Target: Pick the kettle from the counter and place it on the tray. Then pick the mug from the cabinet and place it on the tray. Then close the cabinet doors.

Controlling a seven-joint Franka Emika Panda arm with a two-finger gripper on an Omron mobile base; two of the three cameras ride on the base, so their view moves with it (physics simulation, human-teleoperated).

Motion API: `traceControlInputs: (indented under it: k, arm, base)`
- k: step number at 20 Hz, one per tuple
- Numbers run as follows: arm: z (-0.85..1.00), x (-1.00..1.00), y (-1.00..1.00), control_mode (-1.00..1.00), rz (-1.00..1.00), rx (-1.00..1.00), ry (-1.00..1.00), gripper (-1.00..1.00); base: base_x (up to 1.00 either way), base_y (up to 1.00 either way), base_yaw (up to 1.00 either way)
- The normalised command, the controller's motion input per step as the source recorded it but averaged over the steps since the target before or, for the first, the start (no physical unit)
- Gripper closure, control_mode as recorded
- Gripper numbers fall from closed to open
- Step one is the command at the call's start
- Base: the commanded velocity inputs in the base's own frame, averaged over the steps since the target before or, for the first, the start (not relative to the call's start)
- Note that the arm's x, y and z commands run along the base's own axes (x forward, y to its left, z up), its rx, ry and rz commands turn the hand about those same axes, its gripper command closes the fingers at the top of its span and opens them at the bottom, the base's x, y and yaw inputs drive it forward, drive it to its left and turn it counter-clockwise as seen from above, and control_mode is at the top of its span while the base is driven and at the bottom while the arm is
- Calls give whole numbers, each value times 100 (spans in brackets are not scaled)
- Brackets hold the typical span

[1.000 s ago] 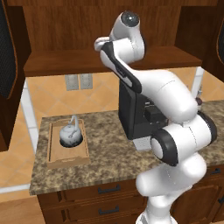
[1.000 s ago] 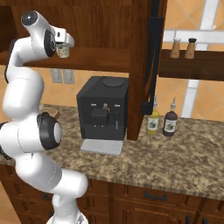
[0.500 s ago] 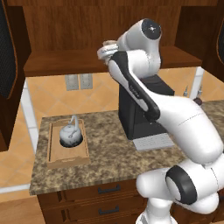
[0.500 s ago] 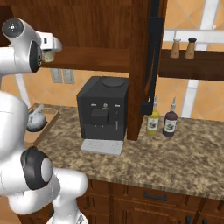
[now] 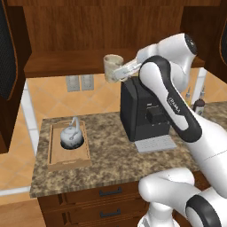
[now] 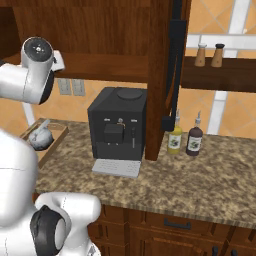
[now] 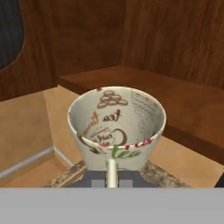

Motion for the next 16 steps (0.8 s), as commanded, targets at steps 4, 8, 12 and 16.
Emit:
traceControlInputs:
  k: [4,8,12,16]
  arm:
    - [-28,-1,18,-100,6,-2,12,100]
    - [-55,0,33,-100,1,0,2,100]
    - [-67,0,31,-100,0,0,0,100]
    - [-76,0,28,-100,0,0,0,100]
  base:
    - [0,0,0]
    - [0,0,0]
    - [0,0,0]
    - [0,0,0]
